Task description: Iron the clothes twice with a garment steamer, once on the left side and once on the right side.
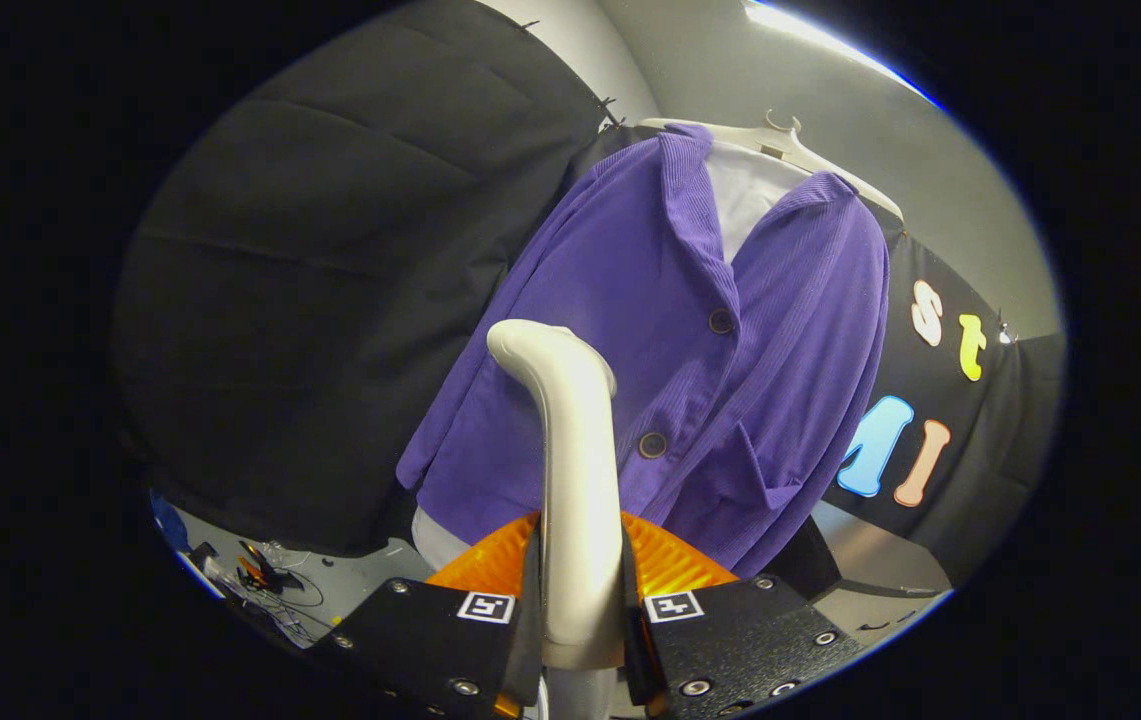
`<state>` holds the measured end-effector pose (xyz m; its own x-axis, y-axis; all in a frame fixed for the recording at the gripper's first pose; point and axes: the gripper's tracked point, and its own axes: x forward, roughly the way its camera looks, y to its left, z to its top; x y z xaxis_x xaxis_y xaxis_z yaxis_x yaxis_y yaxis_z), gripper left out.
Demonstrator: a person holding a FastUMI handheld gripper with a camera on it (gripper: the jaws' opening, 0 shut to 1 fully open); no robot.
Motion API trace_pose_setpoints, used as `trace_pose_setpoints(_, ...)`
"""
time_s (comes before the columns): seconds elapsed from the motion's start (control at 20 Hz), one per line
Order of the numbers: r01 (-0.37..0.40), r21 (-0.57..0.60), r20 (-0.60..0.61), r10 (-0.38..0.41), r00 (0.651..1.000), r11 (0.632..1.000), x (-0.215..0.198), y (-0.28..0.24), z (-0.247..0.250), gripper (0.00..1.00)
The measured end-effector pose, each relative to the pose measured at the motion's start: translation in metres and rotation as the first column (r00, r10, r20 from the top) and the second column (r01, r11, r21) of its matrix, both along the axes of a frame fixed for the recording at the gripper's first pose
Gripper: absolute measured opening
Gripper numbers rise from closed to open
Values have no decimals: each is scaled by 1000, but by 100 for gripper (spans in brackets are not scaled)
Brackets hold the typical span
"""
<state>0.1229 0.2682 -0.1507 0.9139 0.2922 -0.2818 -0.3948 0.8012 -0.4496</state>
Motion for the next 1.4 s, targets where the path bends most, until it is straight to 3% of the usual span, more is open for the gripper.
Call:
trace_pose_setpoints(0.25, 5, -31, -114, -8, 993, 1000, -23, -15, -59, 33)
trace_pose_setpoints(0.8, 23, -77, -263, -43, 964, 997, -48, -29, -122, 33)
trace_pose_setpoints(1.15, 67, -39, -366, -77, 927, 997, -80, -64, -129, 33)
trace_pose_setpoints(1.4, 159, 48, -416, -125, 901, 986, -107, -129, -106, 33)
